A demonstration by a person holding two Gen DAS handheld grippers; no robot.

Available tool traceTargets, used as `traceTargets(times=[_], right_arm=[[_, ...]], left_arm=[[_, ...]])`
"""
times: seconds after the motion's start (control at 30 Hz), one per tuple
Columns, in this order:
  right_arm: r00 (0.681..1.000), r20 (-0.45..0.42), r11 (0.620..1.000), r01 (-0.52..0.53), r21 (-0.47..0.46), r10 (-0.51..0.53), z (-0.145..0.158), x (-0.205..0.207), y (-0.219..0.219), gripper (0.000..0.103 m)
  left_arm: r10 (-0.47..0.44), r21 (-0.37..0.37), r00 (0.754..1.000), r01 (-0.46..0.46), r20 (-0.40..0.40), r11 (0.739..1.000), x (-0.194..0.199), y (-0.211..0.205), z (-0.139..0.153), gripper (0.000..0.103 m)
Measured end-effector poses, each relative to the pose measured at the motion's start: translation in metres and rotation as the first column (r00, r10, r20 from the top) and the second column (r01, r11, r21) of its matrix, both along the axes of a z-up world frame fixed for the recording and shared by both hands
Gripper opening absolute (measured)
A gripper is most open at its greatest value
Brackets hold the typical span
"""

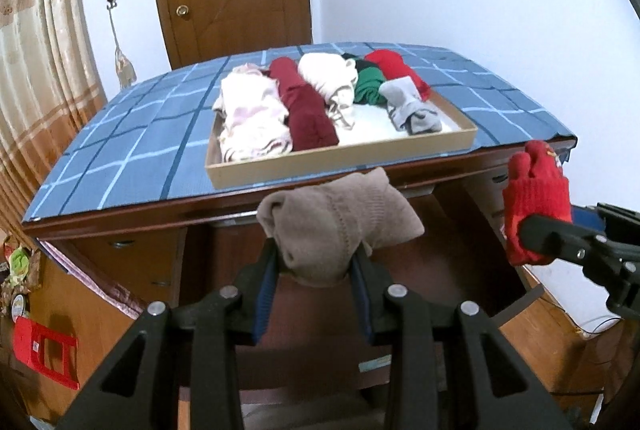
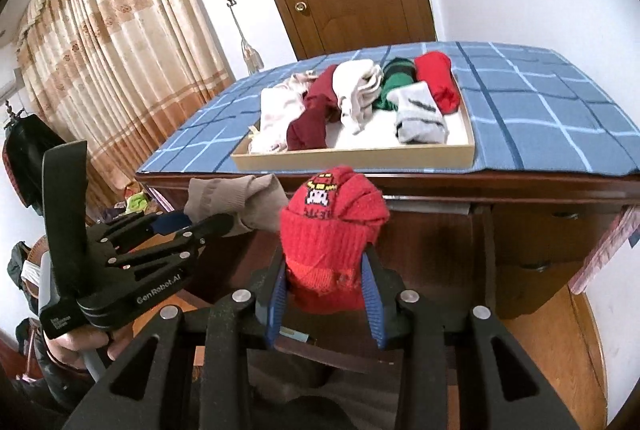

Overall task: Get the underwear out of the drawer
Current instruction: 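Carry both socks over the tray and lower them toward the garments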

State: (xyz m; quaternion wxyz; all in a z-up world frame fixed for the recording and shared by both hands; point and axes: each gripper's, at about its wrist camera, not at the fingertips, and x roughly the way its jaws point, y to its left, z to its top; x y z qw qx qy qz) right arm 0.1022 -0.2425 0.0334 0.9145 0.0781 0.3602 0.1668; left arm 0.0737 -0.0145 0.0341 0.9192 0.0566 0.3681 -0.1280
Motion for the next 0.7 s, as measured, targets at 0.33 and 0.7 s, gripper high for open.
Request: traceTargets(times=[0.33,0.7], right_arm=[[0.999,0.041,1.0,0.017,0.016,-0.017,0.015,0.007,-0.001,0.037],[0.996,0.087,0.999,0.033,0.022,-0.035,0.034,0.02,-0.002,0.037]], left_arm=[[-0.007,-0.009,0.998,0.008,0.067,1.0,0.007,-0.006,0.025,0.033],[-0.004,-0.024,0.994,0.007,0.108,1.0,0.021,-0.016,0.041,0.033]])
